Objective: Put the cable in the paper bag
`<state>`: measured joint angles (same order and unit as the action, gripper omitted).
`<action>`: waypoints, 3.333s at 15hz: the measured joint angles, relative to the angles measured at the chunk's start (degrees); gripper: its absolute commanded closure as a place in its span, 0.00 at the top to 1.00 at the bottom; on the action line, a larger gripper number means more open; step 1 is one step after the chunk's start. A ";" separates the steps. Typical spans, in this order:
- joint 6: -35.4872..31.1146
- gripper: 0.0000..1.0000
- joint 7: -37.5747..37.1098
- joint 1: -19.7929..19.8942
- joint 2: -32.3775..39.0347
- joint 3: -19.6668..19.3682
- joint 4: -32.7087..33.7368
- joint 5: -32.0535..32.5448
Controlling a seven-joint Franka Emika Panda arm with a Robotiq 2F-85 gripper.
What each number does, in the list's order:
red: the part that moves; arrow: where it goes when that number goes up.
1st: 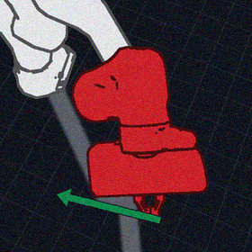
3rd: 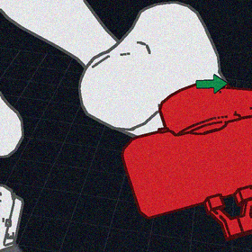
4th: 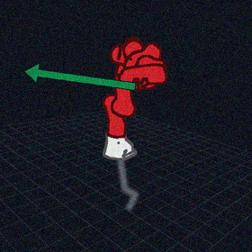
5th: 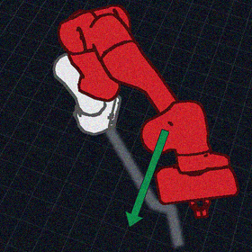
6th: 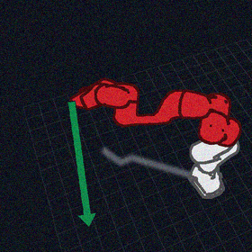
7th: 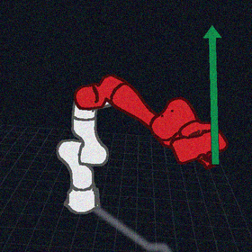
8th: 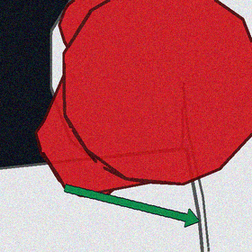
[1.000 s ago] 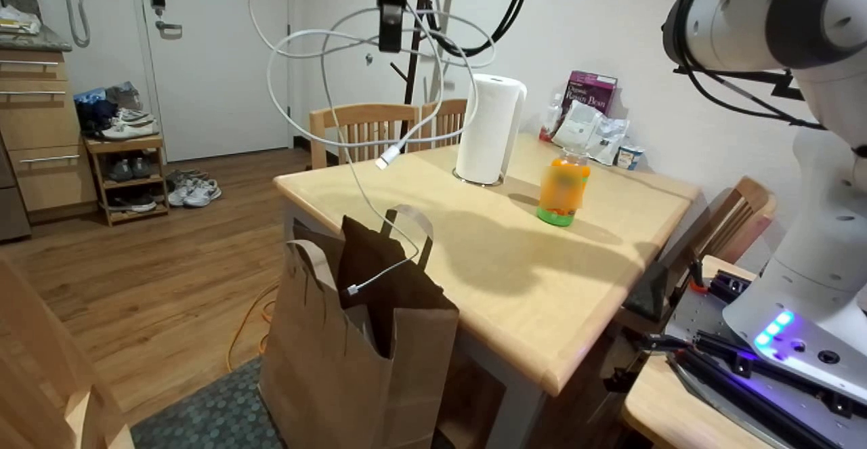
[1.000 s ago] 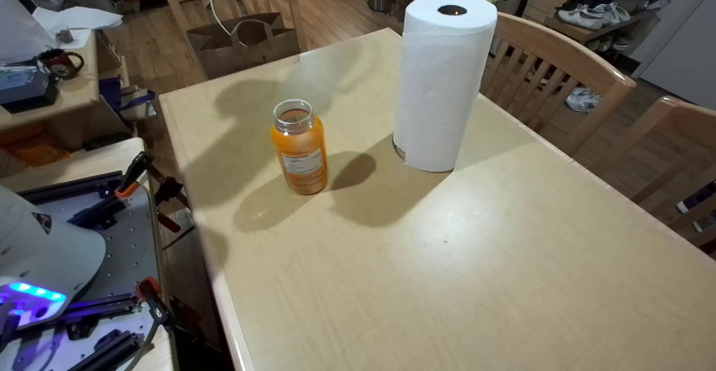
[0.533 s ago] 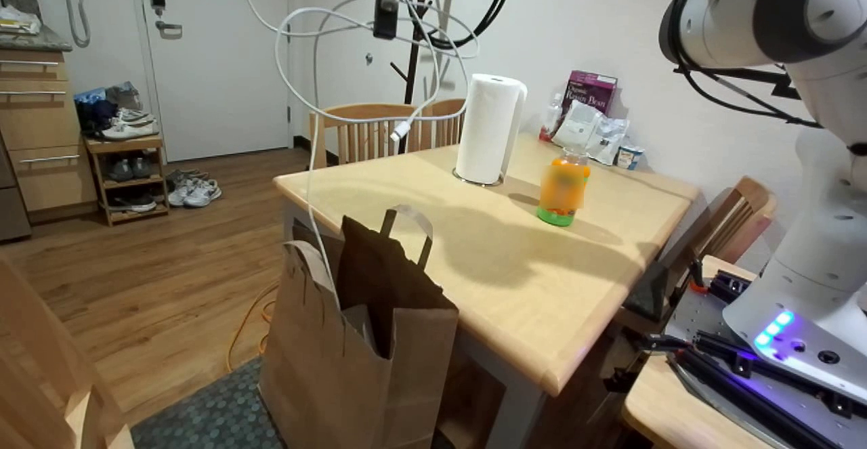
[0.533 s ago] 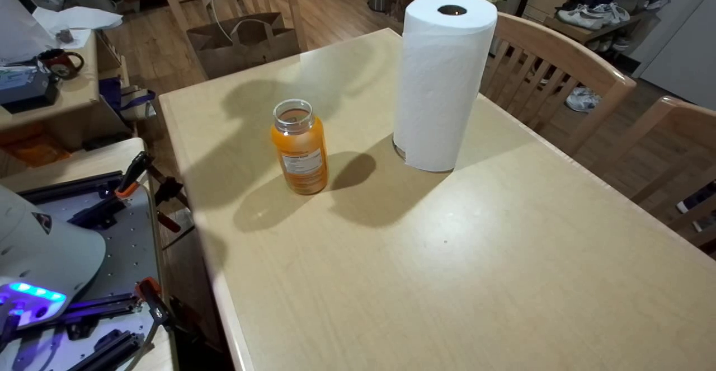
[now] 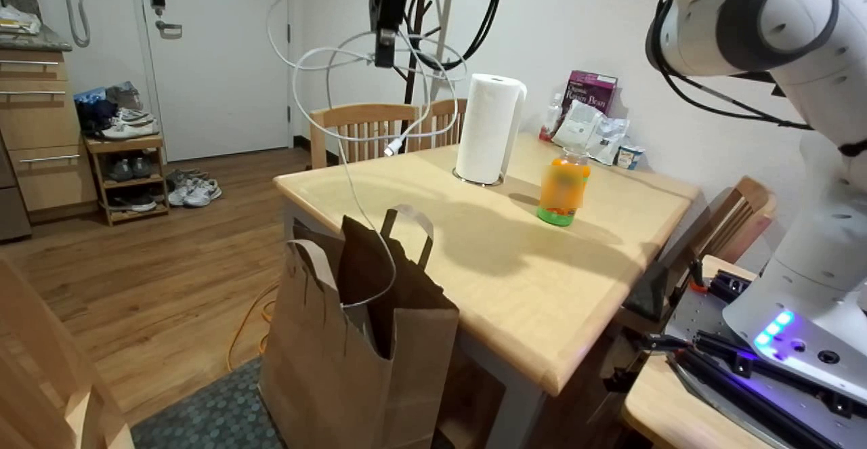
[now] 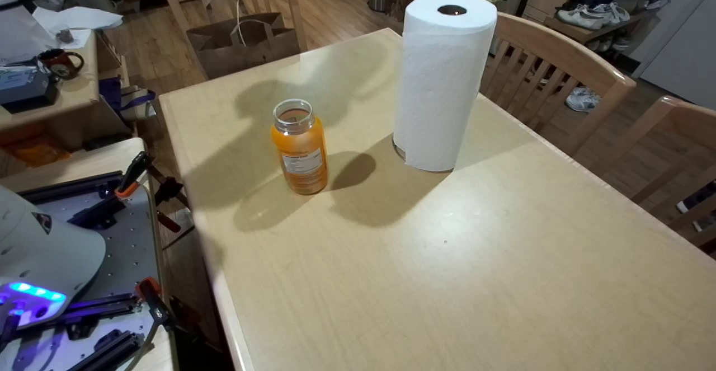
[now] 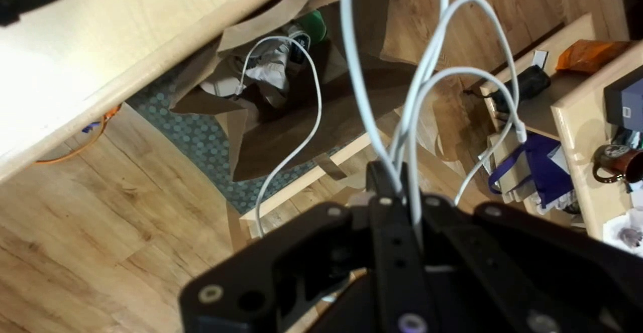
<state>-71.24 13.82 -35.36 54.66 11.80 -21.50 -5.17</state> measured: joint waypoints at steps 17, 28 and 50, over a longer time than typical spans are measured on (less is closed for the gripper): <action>-4.11 0.02 16.92 1.12 12.03 -1.30 0.07 2.63; -8.72 0.02 22.91 -3.21 19.07 -4.99 0.05 8.41; -8.37 0.02 23.44 -8.94 17.49 -9.69 0.14 16.02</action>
<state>-79.62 37.26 -44.30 72.15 2.10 -21.37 10.86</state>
